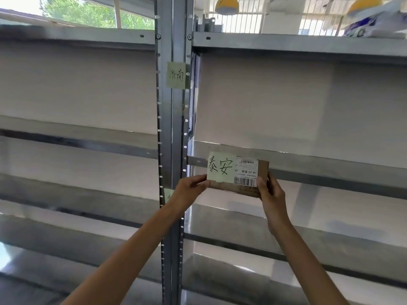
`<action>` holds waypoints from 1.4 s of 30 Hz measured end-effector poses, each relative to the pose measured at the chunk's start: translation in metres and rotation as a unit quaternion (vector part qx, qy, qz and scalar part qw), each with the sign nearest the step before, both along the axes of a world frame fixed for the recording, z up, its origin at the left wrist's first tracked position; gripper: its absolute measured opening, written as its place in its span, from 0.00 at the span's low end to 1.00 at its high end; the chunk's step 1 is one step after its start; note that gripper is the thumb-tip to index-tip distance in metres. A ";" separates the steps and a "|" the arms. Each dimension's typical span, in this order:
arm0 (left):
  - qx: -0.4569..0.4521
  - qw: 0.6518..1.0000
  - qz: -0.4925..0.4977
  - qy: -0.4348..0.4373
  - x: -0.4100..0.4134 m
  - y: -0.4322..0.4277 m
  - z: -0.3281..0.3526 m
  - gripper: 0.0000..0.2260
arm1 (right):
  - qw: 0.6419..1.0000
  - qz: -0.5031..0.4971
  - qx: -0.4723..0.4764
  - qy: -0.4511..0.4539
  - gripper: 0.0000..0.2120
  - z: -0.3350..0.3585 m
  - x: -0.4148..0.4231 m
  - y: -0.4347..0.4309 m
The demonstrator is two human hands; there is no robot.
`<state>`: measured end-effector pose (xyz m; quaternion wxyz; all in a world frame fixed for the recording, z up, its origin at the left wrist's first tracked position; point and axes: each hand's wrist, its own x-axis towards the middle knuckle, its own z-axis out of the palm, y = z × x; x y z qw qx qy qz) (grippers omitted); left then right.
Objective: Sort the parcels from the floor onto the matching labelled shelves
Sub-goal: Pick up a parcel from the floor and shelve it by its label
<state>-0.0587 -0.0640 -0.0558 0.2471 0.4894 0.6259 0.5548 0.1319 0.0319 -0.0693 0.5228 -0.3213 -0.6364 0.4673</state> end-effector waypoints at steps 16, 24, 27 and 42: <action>-0.120 0.990 0.004 -0.079 -0.038 0.011 -0.072 0.15 | 0.980 -0.053 -0.186 -0.038 0.20 -0.063 -0.029 0.003; -0.206 0.977 0.027 -0.042 -0.056 0.063 -0.121 0.15 | 0.961 -0.108 -0.247 -0.065 0.13 -0.116 -0.067 0.047; -0.227 0.973 0.027 -0.013 -0.069 0.086 -0.132 0.14 | 0.955 -0.116 -0.260 -0.085 0.13 -0.129 -0.081 0.071; -0.301 0.951 0.035 0.061 -0.099 0.200 -0.199 0.12 | 0.917 -0.142 -0.303 -0.216 0.18 -0.191 -0.129 0.169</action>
